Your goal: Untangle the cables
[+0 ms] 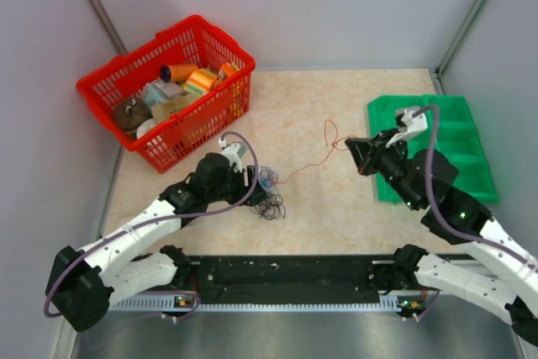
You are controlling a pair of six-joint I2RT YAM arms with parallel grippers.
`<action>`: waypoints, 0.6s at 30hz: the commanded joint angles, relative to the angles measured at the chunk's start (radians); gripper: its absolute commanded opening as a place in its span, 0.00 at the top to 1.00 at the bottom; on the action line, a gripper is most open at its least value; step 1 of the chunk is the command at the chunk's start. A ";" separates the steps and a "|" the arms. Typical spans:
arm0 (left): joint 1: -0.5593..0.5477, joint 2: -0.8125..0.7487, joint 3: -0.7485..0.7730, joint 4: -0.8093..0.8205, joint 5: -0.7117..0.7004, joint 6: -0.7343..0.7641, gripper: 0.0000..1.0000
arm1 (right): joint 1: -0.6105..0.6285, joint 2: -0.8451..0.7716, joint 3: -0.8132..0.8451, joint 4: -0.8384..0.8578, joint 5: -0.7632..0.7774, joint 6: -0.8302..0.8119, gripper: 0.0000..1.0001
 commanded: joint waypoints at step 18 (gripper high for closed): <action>0.001 0.199 0.060 0.224 0.139 0.014 0.49 | 0.003 -0.042 -0.070 -0.088 0.115 -0.021 1.00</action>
